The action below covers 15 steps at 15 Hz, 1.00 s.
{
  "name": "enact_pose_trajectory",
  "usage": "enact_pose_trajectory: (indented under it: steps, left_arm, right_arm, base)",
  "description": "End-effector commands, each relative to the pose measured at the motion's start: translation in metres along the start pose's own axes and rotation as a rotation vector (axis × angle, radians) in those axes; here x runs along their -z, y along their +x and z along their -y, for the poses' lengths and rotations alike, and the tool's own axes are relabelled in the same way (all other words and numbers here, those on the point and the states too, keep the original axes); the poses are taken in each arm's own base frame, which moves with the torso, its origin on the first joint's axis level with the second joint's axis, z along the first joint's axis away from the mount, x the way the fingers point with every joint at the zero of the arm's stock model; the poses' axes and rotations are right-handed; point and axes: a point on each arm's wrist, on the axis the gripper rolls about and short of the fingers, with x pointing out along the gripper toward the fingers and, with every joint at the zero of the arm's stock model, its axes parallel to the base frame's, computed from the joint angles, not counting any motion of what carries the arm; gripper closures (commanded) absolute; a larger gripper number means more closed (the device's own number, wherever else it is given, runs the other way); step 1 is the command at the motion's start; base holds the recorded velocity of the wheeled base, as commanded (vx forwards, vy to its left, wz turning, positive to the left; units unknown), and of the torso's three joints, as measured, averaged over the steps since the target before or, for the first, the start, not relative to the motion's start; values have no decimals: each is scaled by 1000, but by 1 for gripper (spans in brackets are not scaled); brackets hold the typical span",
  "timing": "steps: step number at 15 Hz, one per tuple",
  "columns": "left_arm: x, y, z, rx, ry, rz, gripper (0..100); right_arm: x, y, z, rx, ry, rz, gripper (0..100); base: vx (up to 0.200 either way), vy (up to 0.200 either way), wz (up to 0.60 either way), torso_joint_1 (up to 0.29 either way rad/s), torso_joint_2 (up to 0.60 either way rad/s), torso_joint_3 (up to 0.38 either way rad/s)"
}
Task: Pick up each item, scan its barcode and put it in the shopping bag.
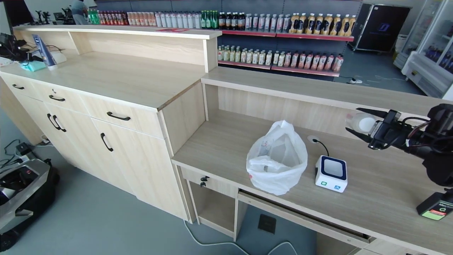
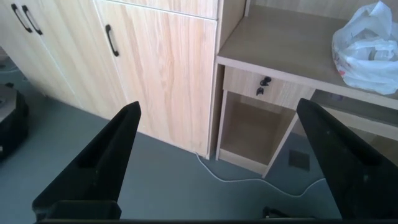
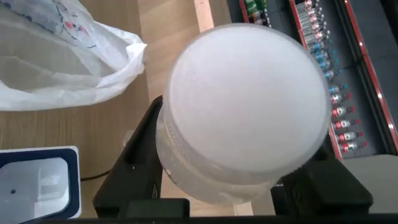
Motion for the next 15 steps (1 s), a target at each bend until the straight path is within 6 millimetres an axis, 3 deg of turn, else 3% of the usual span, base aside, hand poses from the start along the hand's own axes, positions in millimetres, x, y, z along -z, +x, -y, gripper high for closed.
enact_pose_trajectory:
  steps: [1, 15]
  left_arm:
    - [0, 0, 0, 0, -1, 1, 0]
    - [0, 0, 0, 0, -1, 1, 0]
  right_arm:
    - [10, 3, -16, -31, 16, -9, 100]
    - [37, -24, -51, -170, 32, -38, 100]
  base:
    - [0, 0, 0, 0, 0, 0]
    - [0, 0, 0, 0, 0, 0]
